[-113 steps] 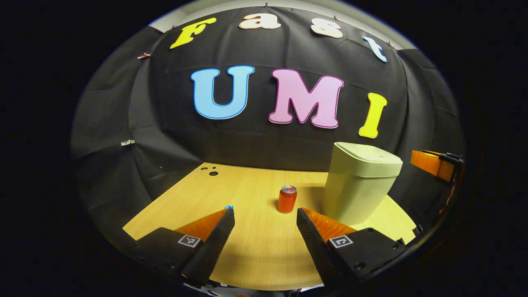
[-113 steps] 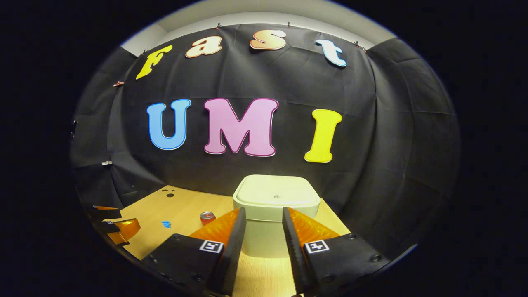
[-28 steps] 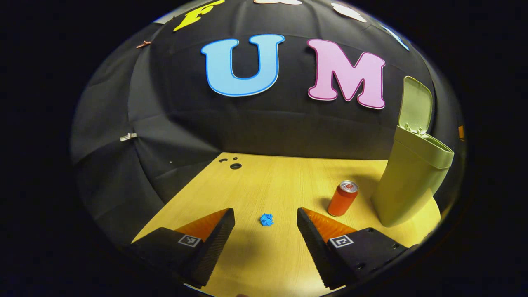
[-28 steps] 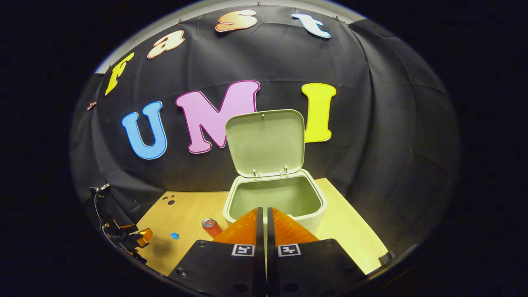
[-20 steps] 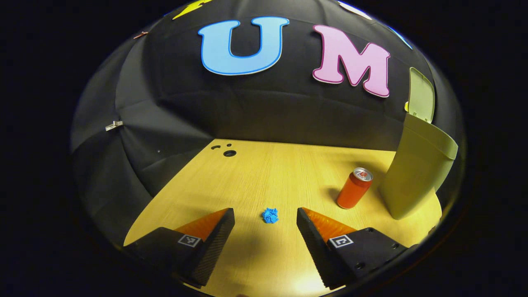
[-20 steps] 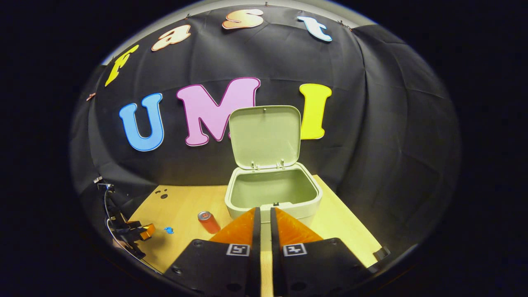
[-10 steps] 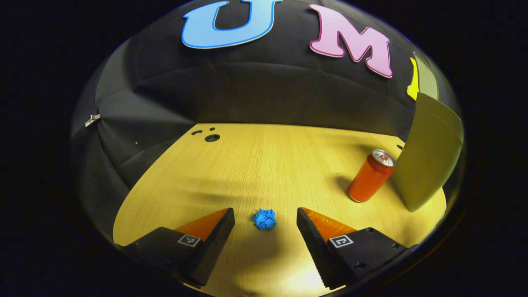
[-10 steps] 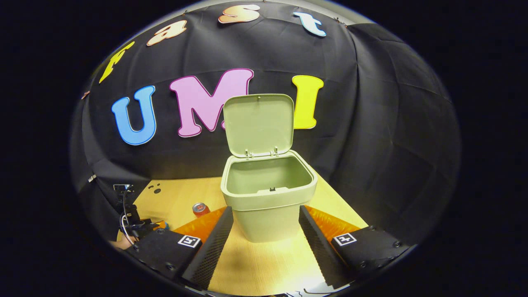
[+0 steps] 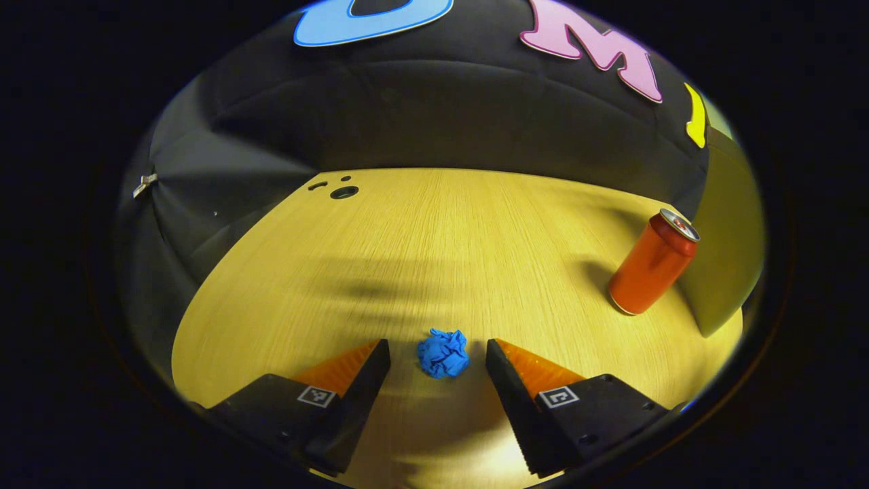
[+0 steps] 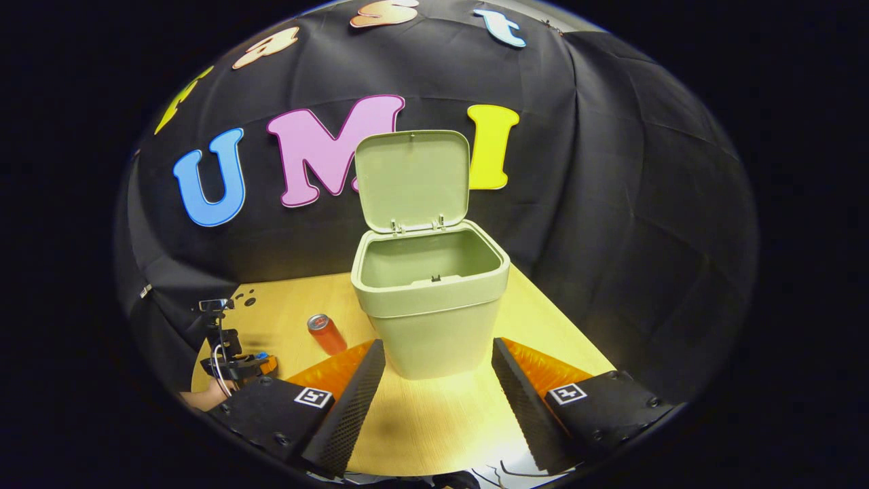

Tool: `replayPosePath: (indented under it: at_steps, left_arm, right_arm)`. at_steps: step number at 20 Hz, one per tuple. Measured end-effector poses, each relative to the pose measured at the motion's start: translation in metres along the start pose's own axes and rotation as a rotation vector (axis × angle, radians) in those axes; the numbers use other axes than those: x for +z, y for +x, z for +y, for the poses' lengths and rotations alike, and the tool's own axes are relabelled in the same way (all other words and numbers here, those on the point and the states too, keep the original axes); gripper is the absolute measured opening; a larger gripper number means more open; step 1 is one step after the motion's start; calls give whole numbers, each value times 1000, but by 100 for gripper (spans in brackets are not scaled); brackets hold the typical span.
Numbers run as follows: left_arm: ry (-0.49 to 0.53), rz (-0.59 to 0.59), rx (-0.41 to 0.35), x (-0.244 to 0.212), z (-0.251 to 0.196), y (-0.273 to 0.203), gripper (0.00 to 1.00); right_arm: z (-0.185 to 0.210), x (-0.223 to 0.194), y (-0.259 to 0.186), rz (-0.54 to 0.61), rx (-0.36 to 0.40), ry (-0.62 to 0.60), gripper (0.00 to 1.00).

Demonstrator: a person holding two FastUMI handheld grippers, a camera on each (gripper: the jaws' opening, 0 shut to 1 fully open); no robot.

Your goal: Press the lid of the desktop garbage bin to open it, pick up the crumpled paper on the desktop and throw it into the bin, then pick up the pop can on the desktop and drop it into the bin, and finally close the garbage bin lid.

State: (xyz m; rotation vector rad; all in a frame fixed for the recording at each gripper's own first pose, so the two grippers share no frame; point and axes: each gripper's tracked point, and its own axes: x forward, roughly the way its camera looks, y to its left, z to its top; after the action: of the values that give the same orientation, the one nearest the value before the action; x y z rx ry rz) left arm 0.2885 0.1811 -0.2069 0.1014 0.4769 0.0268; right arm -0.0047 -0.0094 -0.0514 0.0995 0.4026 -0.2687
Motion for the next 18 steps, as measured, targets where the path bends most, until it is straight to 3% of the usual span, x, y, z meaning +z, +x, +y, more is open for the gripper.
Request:
replayPosePath:
  at_steps: [4,6,7,12,18]
  left_arm:
    - [12,-17,-18,1,-7,-1,75]
    - [9,-24,-9,0,-6,-1,58]
    - [8,-25,-10,1,-7,-2,43]
    - [19,-38,-35,7,-13,-10,31]
    - [55,-107,-74,41,-24,-43,31]
  right_arm:
    - [-5,-5,-4,5,-6,10,99]
    - [-8,-9,-5,16,-8,11,99]
    - [-10,-10,-6,18,-9,13,99]
    - [-22,-11,-10,11,-18,11,99]
    - [-35,-10,-9,6,-21,25,99]
